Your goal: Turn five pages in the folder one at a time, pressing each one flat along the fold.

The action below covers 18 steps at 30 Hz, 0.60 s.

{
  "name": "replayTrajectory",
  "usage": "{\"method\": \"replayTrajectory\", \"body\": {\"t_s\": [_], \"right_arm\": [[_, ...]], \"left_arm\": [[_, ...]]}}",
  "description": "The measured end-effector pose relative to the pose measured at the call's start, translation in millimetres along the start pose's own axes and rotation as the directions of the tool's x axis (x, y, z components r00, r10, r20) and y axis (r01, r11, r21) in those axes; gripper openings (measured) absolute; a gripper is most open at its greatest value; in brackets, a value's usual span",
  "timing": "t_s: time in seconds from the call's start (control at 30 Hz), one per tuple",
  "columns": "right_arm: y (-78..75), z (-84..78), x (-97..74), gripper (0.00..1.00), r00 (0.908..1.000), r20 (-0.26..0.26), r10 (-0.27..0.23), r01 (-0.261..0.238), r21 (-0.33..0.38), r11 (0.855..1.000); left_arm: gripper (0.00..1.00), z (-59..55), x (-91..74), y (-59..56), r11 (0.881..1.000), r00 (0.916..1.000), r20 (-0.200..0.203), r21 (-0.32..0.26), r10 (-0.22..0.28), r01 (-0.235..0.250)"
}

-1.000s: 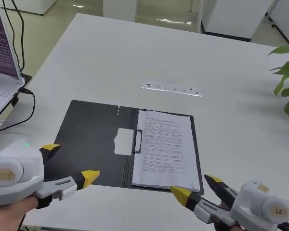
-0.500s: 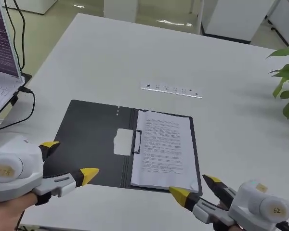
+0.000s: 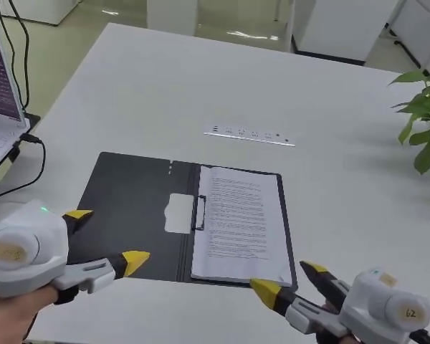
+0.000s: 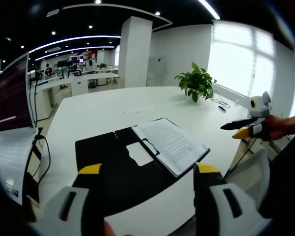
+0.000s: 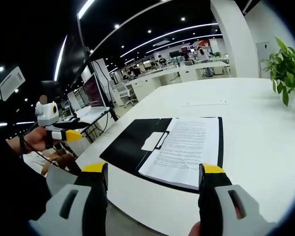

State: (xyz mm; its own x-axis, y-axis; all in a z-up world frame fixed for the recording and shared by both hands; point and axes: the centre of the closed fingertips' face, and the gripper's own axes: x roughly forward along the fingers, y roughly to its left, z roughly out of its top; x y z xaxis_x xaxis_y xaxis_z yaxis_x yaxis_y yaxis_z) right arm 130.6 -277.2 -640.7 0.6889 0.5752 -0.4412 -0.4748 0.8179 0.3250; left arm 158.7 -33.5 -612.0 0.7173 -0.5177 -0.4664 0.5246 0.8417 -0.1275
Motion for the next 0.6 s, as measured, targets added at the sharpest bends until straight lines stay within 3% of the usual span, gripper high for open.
{"method": "replayTrajectory", "body": {"t_s": [0.2, 0.37, 0.6], "right_arm": [[-0.7, -5.7, -2.8, 0.74, 0.9994, -0.034, -0.003, 0.003, -0.011, 1.0], [1.7, -0.4, -4.8, 0.73, 0.9997, -0.023, 0.003, -0.003, -0.026, 1.0], [2.0, -1.8, -7.8, 0.74, 0.9999, -0.016, 0.0, 0.0, -0.015, 1.0]], "left_arm": [[0.73, 4.1, 3.9, -2.3, 1.0, 0.9998, 0.006, 0.009, -0.016, 0.016], [0.72, 8.8, 10.3, -6.6, 0.999, 0.9992, 0.006, 0.033, -0.039, 0.039], [0.73, 9.6, 24.4, -19.4, 0.991, 0.9951, -0.026, 0.088, -0.096, 0.098]]}}
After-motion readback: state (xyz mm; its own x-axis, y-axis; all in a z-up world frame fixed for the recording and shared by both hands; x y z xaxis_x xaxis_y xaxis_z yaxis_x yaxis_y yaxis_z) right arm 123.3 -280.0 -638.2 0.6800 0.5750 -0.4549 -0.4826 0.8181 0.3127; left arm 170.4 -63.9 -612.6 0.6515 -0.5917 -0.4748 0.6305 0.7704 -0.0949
